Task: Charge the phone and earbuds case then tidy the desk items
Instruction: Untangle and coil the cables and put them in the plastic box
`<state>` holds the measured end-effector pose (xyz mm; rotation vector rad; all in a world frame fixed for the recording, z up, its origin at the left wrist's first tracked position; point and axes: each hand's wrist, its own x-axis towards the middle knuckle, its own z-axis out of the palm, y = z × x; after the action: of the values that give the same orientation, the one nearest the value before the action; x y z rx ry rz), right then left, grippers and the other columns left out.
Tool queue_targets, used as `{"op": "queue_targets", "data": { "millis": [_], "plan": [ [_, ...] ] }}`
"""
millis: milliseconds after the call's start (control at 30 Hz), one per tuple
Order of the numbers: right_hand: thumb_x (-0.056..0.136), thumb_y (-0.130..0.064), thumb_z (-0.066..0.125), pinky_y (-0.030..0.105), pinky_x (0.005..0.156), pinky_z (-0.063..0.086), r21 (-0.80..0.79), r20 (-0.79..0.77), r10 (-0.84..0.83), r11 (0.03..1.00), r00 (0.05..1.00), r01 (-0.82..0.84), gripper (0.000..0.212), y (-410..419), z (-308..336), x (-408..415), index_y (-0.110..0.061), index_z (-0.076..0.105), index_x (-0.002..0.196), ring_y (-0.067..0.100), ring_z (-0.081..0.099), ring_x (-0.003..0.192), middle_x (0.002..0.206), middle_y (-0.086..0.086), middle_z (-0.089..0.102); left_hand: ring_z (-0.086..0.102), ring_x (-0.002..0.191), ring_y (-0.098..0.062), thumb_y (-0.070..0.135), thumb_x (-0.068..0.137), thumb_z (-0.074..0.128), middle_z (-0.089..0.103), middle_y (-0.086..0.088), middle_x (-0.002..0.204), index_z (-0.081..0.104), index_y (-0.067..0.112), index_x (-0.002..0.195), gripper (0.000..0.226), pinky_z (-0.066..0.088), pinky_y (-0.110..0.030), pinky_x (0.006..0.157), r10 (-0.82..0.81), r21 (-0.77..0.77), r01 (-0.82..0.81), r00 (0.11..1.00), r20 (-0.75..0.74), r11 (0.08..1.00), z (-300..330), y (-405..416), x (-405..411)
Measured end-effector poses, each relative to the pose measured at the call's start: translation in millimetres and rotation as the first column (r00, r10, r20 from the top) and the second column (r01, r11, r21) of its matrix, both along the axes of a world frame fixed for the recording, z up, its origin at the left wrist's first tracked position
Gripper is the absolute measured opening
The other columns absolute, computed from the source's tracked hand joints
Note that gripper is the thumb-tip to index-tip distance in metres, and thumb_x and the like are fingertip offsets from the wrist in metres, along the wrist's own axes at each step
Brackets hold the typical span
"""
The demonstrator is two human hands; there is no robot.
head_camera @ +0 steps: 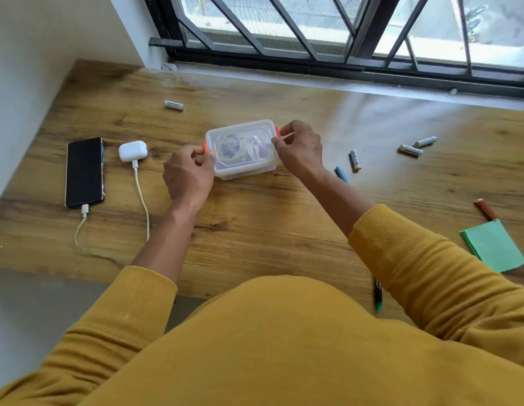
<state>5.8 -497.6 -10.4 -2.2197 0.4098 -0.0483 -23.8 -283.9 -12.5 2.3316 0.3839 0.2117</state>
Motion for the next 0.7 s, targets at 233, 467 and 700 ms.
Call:
{"op": "queue_targets", "data": {
  "millis": [233, 467, 700],
  "plan": [
    [0.090, -0.016, 0.077, 0.043, 0.096, 0.060, 0.159, -0.065, -0.037, 0.986, 0.997, 0.047, 0.033, 0.0, 12.3, -5.8, -0.014, 0.073, 0.123, 0.020, 0.071, 0.102, 0.113, 0.004, 0.075, 0.073, 0.096, -0.011, 0.027, 0.096, 0.072, 0.078, 0.003, 0.105, 0.076, 0.018, 0.124, 0.030, 0.057, -0.028, 0.090, 0.056, -0.173, -0.070, 0.995, -0.082, 0.982, 10.0, -4.5, -4.1],
    [0.093, -0.015, 0.073, 0.037, 0.091, 0.062, 0.200, 0.010, -0.122, 0.973, 0.992, 0.118, 0.026, -10.0, 25.9, -25.9, -0.014, 0.072, 0.120, 0.019, 0.071, 0.100, 0.109, 0.003, 0.074, 0.076, 0.089, -0.009, 0.020, 0.090, 0.074, 0.075, 0.017, 0.090, 0.078, 0.022, 0.125, 0.035, 0.065, -0.038, 0.086, 0.016, -0.311, -0.020, 1.000, -0.016, 0.950, 28.3, -15.9, -7.6],
    [0.090, -0.021, 0.071, 0.041, 0.088, 0.063, 0.277, 0.047, -0.311, 0.917, 0.949, 0.286, 0.017, -49.5, 37.3, -50.4, -0.022, 0.074, 0.107, 0.011, 0.073, 0.090, 0.095, -0.007, 0.075, 0.075, 0.093, -0.006, 0.019, 0.090, 0.076, 0.079, 0.006, 0.115, 0.070, 0.018, 0.138, 0.048, 0.065, -0.031, 0.081, -0.153, -0.290, 0.165, 0.986, 0.065, 0.943, 38.9, -57.1, -13.2]
  ]
}}
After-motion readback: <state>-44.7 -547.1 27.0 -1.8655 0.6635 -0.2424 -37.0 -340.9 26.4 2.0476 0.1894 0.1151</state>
